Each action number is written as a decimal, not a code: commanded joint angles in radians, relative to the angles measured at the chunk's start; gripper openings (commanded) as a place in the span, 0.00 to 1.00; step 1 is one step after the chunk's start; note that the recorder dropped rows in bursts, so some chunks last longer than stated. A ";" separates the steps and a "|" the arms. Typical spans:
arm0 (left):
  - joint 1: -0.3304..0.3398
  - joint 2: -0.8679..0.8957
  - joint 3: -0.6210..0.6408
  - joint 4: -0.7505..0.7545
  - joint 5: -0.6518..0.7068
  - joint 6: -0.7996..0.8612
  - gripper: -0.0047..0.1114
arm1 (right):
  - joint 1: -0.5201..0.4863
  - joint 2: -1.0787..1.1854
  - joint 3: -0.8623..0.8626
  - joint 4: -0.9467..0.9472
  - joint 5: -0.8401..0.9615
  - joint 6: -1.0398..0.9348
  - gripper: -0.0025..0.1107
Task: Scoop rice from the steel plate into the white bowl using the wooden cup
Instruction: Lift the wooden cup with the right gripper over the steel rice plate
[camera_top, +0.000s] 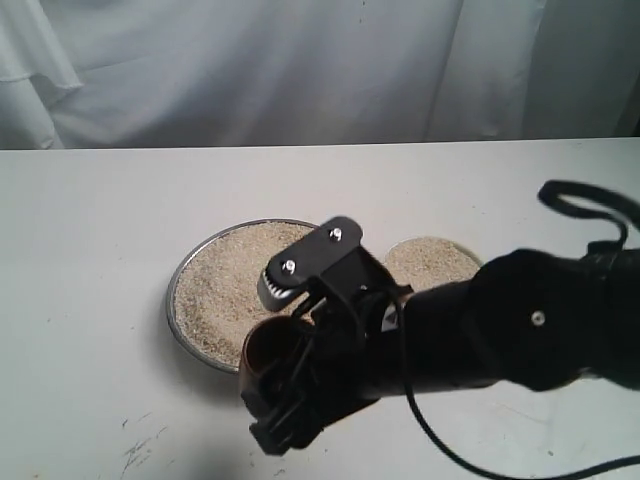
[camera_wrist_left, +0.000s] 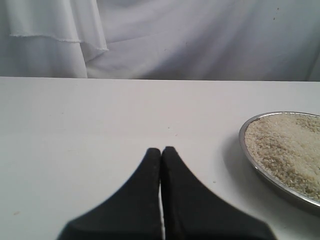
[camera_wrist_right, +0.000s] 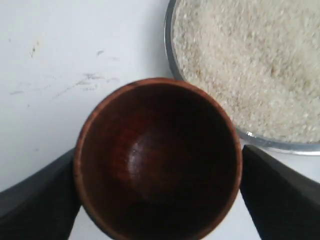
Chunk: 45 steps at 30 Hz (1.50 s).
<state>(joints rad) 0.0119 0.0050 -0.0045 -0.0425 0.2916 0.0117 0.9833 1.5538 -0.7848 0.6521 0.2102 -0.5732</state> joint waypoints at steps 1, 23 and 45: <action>-0.002 -0.005 0.005 -0.001 -0.006 -0.003 0.04 | -0.069 -0.039 -0.087 -0.108 0.054 -0.002 0.02; -0.002 -0.005 0.005 -0.001 -0.006 -0.003 0.04 | -0.266 0.180 -0.330 -0.406 0.003 -0.070 0.02; -0.002 -0.005 0.005 -0.001 -0.006 -0.003 0.04 | -0.266 0.298 -0.330 -0.359 0.022 -0.111 0.02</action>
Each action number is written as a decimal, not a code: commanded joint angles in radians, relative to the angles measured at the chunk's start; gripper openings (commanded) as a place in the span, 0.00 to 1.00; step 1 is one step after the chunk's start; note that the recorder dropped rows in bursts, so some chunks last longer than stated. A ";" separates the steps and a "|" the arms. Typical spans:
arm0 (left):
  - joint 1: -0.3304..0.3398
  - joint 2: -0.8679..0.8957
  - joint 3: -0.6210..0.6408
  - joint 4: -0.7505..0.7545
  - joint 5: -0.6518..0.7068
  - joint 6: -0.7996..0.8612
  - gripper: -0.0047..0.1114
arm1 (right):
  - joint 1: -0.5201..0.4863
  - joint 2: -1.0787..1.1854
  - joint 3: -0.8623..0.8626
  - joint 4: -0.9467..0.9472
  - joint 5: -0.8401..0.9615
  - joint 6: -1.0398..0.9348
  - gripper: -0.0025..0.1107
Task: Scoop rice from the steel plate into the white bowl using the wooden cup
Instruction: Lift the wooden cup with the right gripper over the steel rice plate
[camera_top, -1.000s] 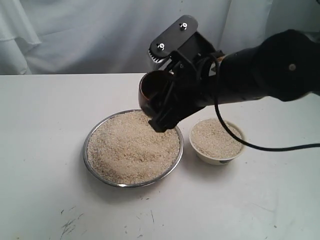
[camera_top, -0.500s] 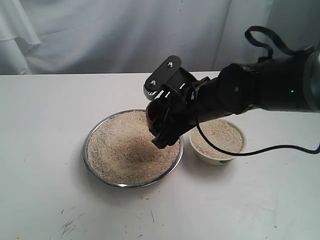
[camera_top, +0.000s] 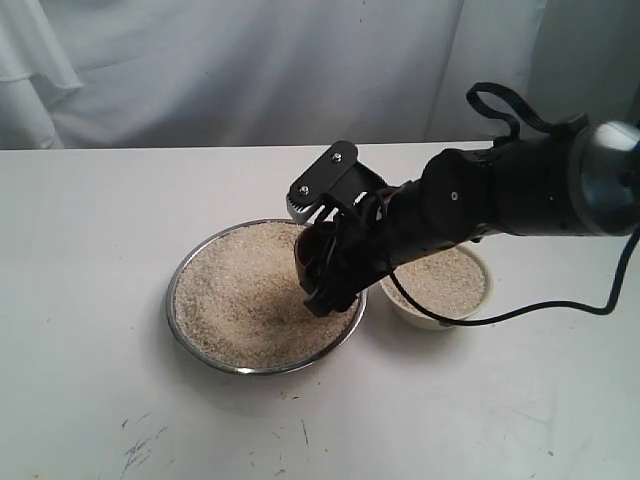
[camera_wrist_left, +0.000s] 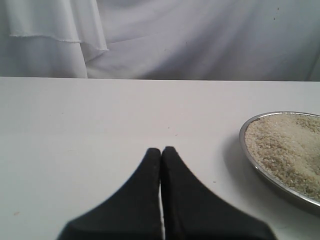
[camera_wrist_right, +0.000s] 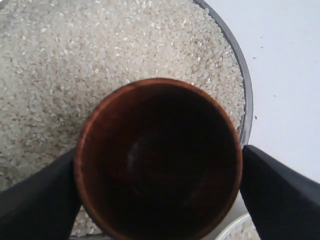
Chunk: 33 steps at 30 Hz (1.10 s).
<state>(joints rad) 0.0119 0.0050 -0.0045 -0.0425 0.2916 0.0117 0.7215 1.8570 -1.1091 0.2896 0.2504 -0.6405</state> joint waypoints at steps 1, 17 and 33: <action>-0.002 -0.005 0.005 -0.001 -0.006 -0.003 0.04 | 0.000 -0.007 -0.006 -0.001 -0.018 -0.065 0.02; -0.002 -0.005 0.005 -0.001 -0.006 -0.003 0.04 | 0.053 -0.069 -0.006 -0.264 -0.010 -0.066 0.02; -0.002 -0.005 0.005 -0.001 -0.006 -0.003 0.04 | 0.055 -0.180 -0.004 -0.117 0.088 0.014 0.02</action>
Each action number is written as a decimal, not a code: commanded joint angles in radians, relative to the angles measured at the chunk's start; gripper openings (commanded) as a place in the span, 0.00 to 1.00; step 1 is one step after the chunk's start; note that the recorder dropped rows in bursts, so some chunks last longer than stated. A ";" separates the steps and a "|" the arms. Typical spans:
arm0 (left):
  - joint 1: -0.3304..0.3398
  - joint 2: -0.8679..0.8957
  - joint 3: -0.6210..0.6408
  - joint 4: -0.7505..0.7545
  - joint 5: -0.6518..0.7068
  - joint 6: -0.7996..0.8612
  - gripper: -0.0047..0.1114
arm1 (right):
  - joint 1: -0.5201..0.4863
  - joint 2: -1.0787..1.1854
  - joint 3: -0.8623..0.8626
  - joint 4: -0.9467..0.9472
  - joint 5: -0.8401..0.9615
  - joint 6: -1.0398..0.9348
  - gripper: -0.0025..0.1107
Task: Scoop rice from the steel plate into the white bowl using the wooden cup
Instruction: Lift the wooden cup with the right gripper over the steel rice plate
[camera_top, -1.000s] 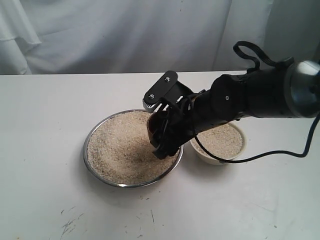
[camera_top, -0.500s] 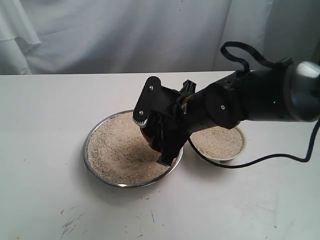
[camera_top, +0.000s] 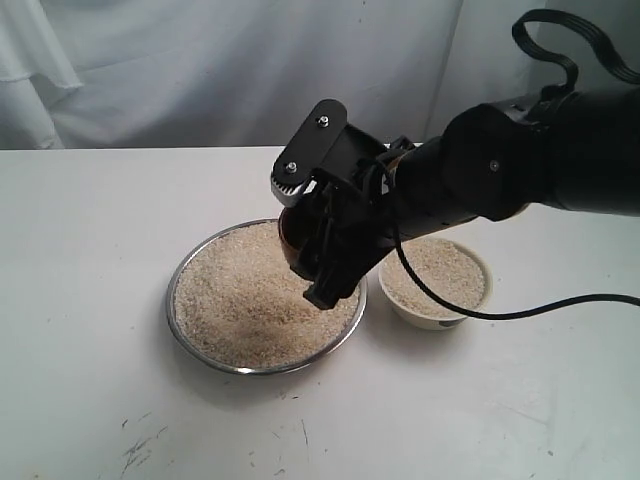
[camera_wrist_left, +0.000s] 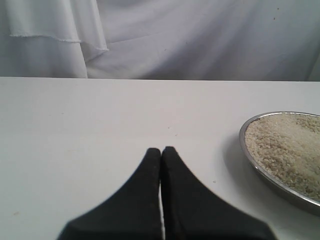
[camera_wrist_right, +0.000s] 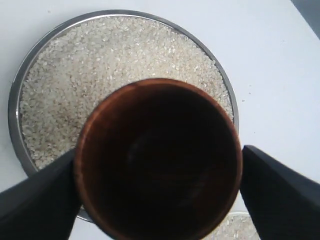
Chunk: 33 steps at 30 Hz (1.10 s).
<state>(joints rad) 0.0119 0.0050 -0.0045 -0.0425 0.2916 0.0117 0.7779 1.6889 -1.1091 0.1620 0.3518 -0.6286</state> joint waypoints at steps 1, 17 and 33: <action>-0.002 -0.005 0.005 -0.001 -0.006 -0.003 0.04 | -0.001 -0.012 -0.004 -0.014 -0.032 0.012 0.02; -0.002 -0.005 0.005 -0.001 -0.006 -0.003 0.04 | 0.019 0.027 -0.006 -0.685 -0.064 0.629 0.02; -0.002 -0.005 0.005 -0.001 -0.006 -0.003 0.04 | 0.024 0.170 -0.160 -0.487 0.108 0.397 0.02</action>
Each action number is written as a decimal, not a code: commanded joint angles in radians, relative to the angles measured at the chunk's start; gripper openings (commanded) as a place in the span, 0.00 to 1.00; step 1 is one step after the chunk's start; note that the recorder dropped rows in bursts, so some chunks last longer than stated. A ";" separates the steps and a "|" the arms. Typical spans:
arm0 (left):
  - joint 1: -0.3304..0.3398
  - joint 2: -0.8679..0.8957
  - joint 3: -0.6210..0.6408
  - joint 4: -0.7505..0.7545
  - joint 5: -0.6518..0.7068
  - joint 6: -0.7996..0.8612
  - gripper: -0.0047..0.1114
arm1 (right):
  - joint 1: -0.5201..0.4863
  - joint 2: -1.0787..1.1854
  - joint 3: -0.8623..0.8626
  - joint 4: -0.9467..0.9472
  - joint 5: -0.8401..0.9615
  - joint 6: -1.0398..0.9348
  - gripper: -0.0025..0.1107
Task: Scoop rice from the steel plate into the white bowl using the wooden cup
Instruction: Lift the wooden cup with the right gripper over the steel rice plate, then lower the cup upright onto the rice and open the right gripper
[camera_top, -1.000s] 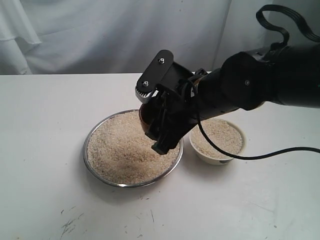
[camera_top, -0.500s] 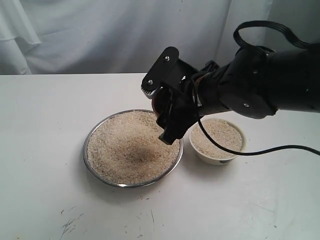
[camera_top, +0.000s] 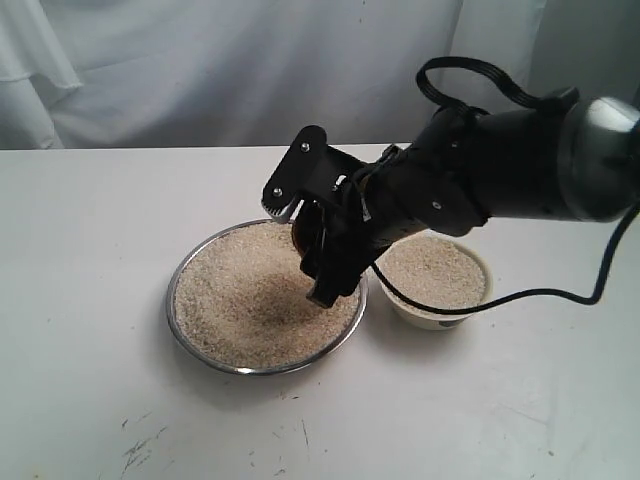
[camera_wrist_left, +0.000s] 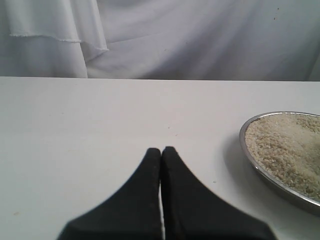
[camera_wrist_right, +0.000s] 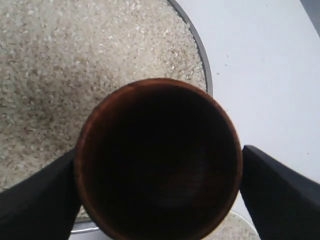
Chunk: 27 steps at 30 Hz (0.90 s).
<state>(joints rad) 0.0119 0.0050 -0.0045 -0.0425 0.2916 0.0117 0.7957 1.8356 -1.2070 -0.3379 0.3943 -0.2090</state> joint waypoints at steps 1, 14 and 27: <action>-0.002 -0.005 0.005 -0.001 -0.006 -0.003 0.04 | 0.011 0.029 -0.074 0.013 0.078 -0.023 0.02; -0.002 -0.005 0.005 -0.001 -0.006 -0.003 0.04 | 0.042 0.040 -0.087 0.095 0.056 0.019 0.51; -0.002 -0.005 0.005 -0.001 -0.006 -0.003 0.04 | 0.042 0.042 -0.087 -0.034 0.084 0.193 0.72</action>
<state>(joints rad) 0.0119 0.0050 -0.0045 -0.0425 0.2916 0.0117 0.8361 1.8806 -1.2869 -0.3300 0.4664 -0.0246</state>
